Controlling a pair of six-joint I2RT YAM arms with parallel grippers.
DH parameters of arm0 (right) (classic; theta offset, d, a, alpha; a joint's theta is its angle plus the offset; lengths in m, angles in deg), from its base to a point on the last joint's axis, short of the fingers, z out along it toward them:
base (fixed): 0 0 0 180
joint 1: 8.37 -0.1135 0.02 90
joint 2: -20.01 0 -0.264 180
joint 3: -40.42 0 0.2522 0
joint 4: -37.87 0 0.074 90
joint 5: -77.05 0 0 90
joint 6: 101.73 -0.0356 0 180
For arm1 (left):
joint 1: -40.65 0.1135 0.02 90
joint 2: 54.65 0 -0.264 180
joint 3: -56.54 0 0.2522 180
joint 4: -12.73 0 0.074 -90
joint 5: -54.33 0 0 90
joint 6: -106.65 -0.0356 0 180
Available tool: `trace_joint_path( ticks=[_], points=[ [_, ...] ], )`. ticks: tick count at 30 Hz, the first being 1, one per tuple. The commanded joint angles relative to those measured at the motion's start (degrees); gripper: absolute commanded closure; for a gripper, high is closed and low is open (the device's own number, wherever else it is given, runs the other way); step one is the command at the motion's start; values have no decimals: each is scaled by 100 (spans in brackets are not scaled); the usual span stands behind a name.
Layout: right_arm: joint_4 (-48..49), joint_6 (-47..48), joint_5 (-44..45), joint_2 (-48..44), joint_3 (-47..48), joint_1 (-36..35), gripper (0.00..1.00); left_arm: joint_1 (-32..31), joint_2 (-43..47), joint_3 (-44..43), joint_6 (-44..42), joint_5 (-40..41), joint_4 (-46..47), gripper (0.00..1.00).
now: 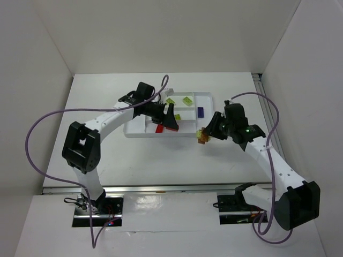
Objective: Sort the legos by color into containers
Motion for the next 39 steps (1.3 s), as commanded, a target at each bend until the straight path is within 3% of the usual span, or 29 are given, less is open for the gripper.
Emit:
trace_joint_path(
  ticks=[1, 9, 13, 23, 32, 34, 35, 36, 37, 39],
  points=[
    [254, 211, -1118, -203, 284, 160, 79, -4, 587, 353, -292, -1571, 1073, 17],
    [1064, 35, -2983, -721, -110, 345, 79, -57, 701, 1489, 1167, -2890, 3701, 18],
    [1309, -17, -3431, -941, -313, 345, 79, -57, 649, 1489, 1237, -3049, 3755, 18],
    [1538, 35, -4169, -1126, -427, 450, 79, -57, 429, 1858, 2775, -3612, 5969, 12],
    [2100, -201, -4661, -1126, -594, 451, 79, -294, 148, 2085, 3362, -4007, 6883, 18],
    [2232, -263, -4785, -1065, -594, 451, 79, -294, 35, 2261, 3950, -4095, 8241, 19],
    [2233, -263, -4785, -1064, -647, 503, 79, -294, -27, 2436, 4780, -4200, 9596, 19],
    [2293, -263, -4785, -1064, -647, 503, 79, -294, -98, 2507, 5258, -4201, 9609, 20],
    [2294, -263, -4855, -1064, -647, 503, 79, -294, -212, 2569, 5742, -4262, 11088, 20],
    [2346, -316, -4856, -1012, -647, 503, 79, -294, -694, 2474, 7402, -4315, 12573, 20]
  ],
)
